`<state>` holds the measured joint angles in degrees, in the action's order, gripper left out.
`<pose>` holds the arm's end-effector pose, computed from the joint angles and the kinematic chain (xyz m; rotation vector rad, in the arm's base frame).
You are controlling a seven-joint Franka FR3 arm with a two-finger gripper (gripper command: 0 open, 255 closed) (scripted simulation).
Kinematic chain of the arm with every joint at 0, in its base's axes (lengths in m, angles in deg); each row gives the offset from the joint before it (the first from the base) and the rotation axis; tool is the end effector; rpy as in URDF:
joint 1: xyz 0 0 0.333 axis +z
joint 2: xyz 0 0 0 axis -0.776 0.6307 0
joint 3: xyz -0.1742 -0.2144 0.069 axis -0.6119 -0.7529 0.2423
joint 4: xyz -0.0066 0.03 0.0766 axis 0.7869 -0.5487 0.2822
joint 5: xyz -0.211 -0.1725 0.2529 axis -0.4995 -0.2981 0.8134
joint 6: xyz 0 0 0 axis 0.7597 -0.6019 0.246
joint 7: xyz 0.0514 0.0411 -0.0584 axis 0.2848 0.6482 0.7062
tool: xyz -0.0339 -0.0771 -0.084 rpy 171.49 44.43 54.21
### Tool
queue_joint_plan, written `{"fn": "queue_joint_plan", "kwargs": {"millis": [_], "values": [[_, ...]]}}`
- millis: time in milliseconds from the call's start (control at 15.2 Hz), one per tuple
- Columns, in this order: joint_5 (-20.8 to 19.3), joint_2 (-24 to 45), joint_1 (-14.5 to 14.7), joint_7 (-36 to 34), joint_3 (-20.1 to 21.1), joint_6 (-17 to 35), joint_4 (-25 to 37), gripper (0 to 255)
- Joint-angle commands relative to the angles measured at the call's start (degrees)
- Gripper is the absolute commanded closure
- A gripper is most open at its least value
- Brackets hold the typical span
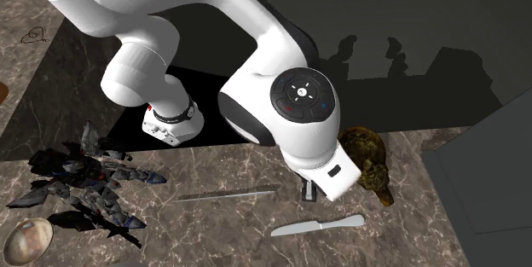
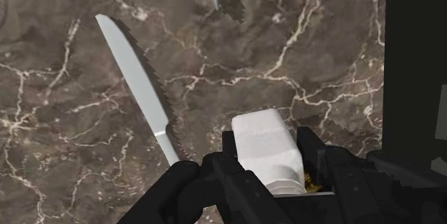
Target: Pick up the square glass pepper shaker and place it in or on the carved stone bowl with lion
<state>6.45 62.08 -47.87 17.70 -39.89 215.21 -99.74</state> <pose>0.4263 -0.1511 0.3535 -3.0699 -0.2137 -0.2924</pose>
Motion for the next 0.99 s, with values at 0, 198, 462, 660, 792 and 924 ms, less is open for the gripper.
{"fn": "queue_joint_plan", "kwargs": {"millis": [0, 198, 462, 660, 792, 924], "values": [[-0.56, -0.95, -0.23, -0.48, 0.21, -1.78, 0.86, 255], [-1.28, -2.32, -0.49, -1.23, 0.61, -4.29, 2.10, 255], [-2.00, -3.92, -0.75, -2.07, 1.11, -7.62, 3.92, 255], [-2.41, -4.95, -0.90, -2.61, 1.47, -10.08, 5.41, 255], [-2.63, -5.56, -0.97, -2.92, 1.69, -11.71, 6.46, 255], [-2.81, -6.11, -1.03, -3.22, 1.91, -13.33, 7.56, 255]]}}
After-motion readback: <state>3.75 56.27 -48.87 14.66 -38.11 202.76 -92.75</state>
